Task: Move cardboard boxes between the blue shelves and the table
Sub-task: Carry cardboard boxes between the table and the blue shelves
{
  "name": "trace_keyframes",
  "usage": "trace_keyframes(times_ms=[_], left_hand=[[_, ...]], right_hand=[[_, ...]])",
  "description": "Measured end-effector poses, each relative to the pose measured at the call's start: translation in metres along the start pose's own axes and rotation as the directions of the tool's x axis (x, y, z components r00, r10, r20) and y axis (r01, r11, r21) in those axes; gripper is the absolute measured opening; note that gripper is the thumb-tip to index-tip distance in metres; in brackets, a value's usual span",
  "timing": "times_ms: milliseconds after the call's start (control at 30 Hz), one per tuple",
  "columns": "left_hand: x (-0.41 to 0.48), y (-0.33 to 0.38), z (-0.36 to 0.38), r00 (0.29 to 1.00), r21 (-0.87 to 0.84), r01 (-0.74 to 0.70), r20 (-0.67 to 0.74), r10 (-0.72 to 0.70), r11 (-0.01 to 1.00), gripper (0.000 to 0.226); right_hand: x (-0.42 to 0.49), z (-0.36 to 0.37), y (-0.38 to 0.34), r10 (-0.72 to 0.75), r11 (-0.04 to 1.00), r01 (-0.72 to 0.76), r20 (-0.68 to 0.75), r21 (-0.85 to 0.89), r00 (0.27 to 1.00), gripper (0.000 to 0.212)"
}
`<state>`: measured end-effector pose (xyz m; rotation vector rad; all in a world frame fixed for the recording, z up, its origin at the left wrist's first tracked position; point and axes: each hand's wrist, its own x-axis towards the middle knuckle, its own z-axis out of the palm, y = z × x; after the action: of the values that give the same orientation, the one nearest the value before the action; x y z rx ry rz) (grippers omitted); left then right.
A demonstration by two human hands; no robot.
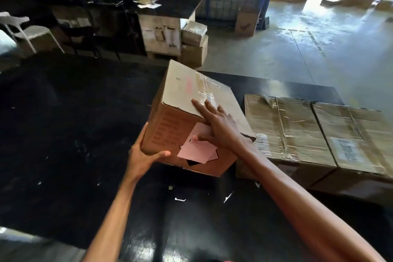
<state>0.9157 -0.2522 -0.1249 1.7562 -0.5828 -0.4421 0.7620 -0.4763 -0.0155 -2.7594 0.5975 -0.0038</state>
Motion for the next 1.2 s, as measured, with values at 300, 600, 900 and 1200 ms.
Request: trace_keyframes(times_ms=[300,600,900,1200], left_hand=[[0.027,-0.065,0.013,0.978,-0.043,0.186,0.103,-0.181,0.982,0.131],[0.061,-0.098,0.033,0.954,0.130,0.273,0.089,-0.286,0.953,0.079],[0.077,-0.081,0.047,0.990,0.120,0.091,0.095,-0.102,0.989,0.125],[0.088,-0.061,0.055,0.972,0.381,-0.197,0.196,0.129,0.904,0.128]], right_hand=[[0.031,0.062,0.010,0.099,0.994,-0.097,0.042,-0.043,0.994,0.113],[0.037,0.117,0.005,0.107,0.985,-0.104,0.015,-0.140,0.994,0.097],[0.039,0.140,0.029,0.083,0.988,-0.077,0.038,-0.131,0.996,0.099],[0.016,0.119,0.107,0.251,0.916,-0.225,0.036,-0.333,0.967,0.129]])
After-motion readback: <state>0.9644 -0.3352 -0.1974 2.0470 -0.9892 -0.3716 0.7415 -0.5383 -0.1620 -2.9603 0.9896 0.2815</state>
